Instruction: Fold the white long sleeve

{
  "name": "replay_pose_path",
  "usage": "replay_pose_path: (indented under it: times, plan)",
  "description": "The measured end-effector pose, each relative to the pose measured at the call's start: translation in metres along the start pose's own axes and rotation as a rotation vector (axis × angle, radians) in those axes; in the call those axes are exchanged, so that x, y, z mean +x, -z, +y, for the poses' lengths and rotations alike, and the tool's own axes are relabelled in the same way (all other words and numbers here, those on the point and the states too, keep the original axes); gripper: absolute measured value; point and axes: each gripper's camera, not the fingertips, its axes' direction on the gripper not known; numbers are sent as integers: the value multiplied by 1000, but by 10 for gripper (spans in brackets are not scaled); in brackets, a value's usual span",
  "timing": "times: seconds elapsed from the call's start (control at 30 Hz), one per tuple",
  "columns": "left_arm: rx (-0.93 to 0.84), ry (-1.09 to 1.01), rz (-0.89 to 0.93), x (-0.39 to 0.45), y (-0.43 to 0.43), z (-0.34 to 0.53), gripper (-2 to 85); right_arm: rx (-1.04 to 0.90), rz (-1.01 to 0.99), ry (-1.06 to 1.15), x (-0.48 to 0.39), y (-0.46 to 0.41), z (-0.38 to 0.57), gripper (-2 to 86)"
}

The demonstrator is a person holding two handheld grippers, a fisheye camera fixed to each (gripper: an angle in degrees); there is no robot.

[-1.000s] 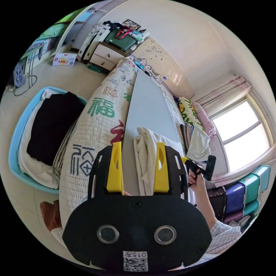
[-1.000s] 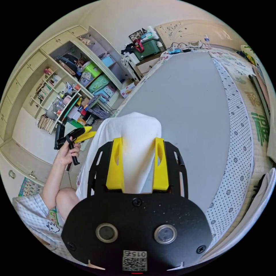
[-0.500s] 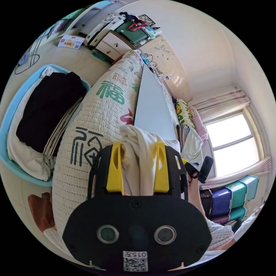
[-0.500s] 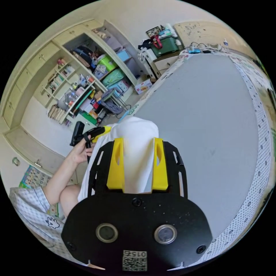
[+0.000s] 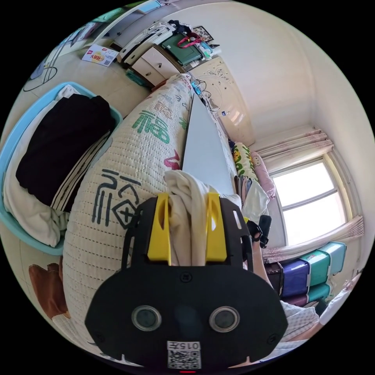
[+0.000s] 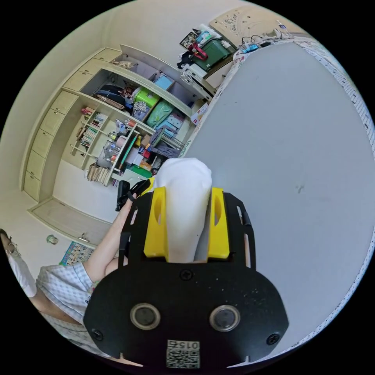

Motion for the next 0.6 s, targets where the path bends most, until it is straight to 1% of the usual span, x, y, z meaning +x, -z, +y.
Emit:
replay_pose_path:
  times: [0.17,0.3,0.4,0.5,0.6]
  plan:
    - [9,-17,40,-16,-1,14,101,9,-19,-1,38,-22,15,143]
    - [15,-42,50,-24,-2,26,92,17,-25,8,59,-31,28,116]
    - [28,-100,82,-23,0,37,87,26,-17,51,67,-31,39,103]
    - [70,-192,117,-13,6,53,84,75,-27,121,65,-20,52,94]
    - [168,-281,228,3,20,76,81,201,-89,215,52,5,76,91]
